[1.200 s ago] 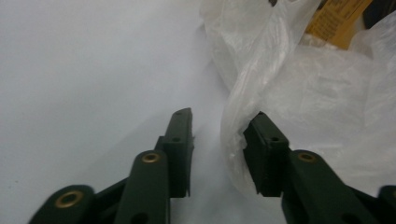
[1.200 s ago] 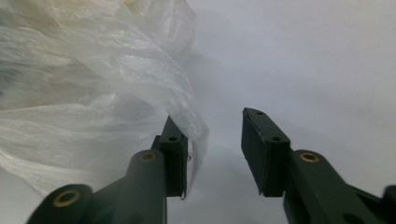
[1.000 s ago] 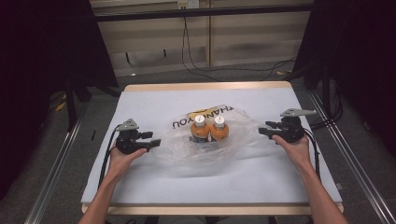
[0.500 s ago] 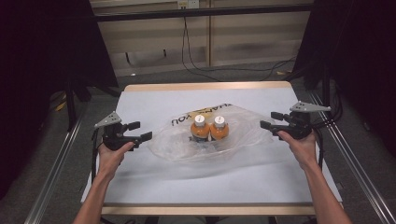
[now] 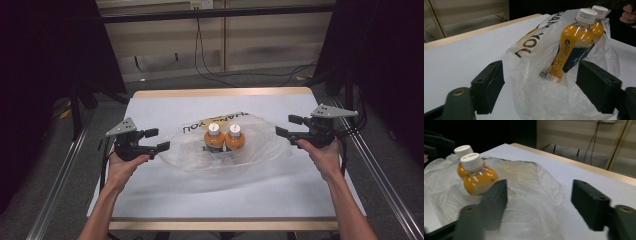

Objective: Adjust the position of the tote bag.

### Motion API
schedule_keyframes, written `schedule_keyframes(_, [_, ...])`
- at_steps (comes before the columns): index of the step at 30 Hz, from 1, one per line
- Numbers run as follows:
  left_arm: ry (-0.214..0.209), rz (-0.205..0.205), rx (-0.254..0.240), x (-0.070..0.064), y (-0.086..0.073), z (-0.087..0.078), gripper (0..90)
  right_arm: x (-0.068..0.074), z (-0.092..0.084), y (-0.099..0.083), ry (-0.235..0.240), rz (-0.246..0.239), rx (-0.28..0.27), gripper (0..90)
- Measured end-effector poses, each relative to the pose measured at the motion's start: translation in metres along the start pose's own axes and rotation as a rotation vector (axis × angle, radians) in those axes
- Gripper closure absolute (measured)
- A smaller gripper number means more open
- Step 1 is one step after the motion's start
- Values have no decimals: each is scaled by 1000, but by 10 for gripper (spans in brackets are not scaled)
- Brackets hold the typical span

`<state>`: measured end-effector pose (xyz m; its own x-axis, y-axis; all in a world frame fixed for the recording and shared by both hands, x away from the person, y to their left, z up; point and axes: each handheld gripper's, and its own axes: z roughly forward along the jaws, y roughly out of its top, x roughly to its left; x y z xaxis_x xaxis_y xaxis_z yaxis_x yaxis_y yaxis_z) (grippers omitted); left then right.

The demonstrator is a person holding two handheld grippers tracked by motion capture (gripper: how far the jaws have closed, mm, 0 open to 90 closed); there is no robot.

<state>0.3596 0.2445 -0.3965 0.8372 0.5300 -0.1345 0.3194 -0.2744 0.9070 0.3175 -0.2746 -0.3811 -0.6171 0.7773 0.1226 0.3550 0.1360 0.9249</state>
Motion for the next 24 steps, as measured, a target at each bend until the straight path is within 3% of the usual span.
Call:
schedule_keyframes(2, [-12, 32, 0, -6, 5, 1, 348, 6, 5, 2, 13, -15, 12, 396])
schedule_keyframes(5, [-69, 68, 7, -17, 11, 7, 492, 19, 17, 6, 89, -49, 49, 530])
schedule_keyframes(7, [-97, 91, 26, -22, 13, 14, 554, 27, 24, 9, 108, -78, 62, 631])
schedule_keyframes(9, [-135, 115, 62, -26, 14, 28, 607, 32, 30, 11, 142, -93, 79, 724])
schedule_keyframes(10, [-137, 122, 89, -28, 13, 34, 644, 35, 34, 13, 152, -111, 103, 790])
schedule_keyframes(13, [-148, 148, 147, -29, 16, 53, 729, 38, 47, 15, 188, -122, 148, 870])
schedule_keyframes(16, [-116, 184, 185, -27, 23, 67, 769, 39, 62, 17, 210, -141, 211, 897])
schedule_keyframes(18, [-138, 176, 179, -24, 26, 73, 789, 41, 74, 18, 235, -165, 267, 896])
schedule_keyframes(20, [-143, 177, 204, -22, 28, 82, 820, 40, 83, 19, 225, -171, 293, 900])
schedule_keyframes(22, [-141, 200, 271, -21, 27, 95, 822, 36, 89, 19, 235, -155, 304, 900])
schedule_keyframes(24, [-158, 183, 296, -21, 24, 105, 831, 32, 95, 18, 238, -152, 331, 900])
